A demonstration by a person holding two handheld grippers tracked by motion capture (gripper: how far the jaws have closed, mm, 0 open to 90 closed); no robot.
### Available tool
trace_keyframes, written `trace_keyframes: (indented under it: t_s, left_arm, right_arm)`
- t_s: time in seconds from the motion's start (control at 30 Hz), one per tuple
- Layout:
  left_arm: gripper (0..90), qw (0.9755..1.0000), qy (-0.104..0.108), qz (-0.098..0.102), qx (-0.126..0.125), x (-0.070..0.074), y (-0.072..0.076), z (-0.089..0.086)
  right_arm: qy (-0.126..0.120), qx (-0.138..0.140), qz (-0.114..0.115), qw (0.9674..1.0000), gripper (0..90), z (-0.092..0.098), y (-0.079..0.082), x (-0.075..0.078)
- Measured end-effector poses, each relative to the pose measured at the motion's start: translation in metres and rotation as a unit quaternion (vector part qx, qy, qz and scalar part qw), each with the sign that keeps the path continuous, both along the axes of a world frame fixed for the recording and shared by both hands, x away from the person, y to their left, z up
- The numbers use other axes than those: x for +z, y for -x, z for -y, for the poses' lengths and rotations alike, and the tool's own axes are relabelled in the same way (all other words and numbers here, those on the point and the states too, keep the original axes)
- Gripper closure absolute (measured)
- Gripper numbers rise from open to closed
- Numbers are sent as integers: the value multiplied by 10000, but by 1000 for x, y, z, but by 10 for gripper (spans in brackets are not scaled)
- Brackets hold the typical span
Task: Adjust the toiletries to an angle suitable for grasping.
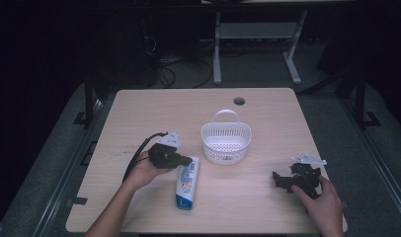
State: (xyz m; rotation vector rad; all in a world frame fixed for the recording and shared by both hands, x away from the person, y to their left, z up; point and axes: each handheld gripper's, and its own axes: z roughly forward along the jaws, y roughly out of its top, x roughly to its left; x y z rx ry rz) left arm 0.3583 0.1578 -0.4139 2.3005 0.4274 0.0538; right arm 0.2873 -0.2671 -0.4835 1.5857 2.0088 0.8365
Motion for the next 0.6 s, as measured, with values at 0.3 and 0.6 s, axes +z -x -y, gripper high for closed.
trace_keyframes:
  t_s: [0.3, 0.6]
  left_arm:
    - [900, 9998, -159, 89, -85, -10, -13, 25]
    - [900, 9993, -337, 82, -122, -22, -16, 36]
  right_arm:
    - [-1, -2, -2, 10000, 0, 0, 0, 0]
    - [-1, -2, -1, 10000, 0, 0, 0, 0]
